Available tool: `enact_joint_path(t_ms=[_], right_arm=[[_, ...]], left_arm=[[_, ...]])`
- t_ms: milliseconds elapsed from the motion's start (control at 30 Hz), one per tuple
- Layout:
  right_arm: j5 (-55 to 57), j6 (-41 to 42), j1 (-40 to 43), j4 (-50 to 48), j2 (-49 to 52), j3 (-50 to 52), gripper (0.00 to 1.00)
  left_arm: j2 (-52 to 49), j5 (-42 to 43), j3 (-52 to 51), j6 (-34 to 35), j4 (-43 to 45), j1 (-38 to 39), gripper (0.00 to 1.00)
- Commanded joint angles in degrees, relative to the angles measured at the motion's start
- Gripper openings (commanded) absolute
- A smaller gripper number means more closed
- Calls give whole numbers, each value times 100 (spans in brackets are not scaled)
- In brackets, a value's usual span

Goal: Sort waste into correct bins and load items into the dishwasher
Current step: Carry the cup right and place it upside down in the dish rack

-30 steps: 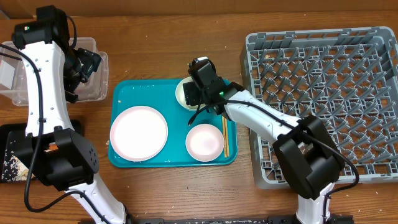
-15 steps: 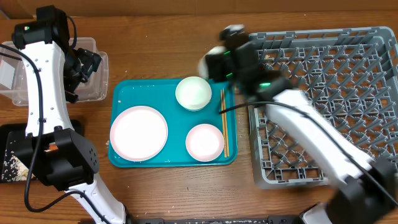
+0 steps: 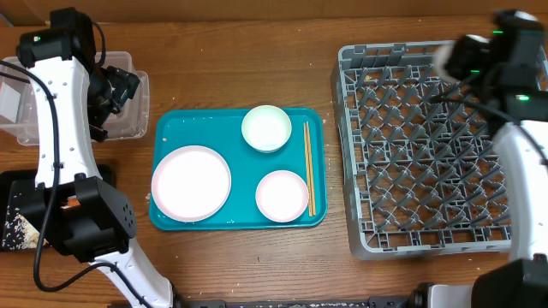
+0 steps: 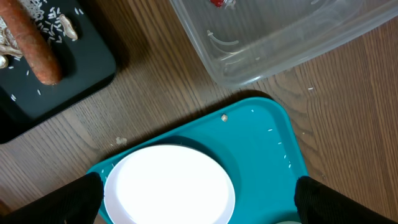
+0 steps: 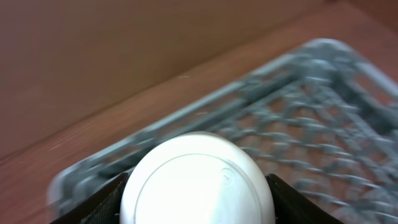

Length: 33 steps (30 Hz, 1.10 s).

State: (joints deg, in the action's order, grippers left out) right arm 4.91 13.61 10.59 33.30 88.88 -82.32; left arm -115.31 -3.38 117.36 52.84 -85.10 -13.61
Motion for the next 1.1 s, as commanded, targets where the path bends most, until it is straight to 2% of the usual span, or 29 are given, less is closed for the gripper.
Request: enact_joint_path(t_ms=[0,233,400,733,933,967,1067], right_arm=[[-7,-68,588,74,208,-90,63],[-295,-365,1093,463,623,-87,65],[-306,-363,1091,540,916,-87,77],[-389,-354,1080,927,988,-90,78],[-1499,-293,988,1163,710,-96,78],[-1742,-295,949,1172,627,-96,80],[-3073,-345,699,1244,313,-96,99]], left_arm=[[170,-2,-31,120,-9,13,100],[170,-2,-31,120,-9,13,100],[170,-2,-31,120,-9,13,100],[170,-2,-31,120,-9,13,100],[170,-2,-31,120,-9,13,100],[170,-2,-31,120,-9,13,100],[170,-2,-31,120,-9,13,100]])
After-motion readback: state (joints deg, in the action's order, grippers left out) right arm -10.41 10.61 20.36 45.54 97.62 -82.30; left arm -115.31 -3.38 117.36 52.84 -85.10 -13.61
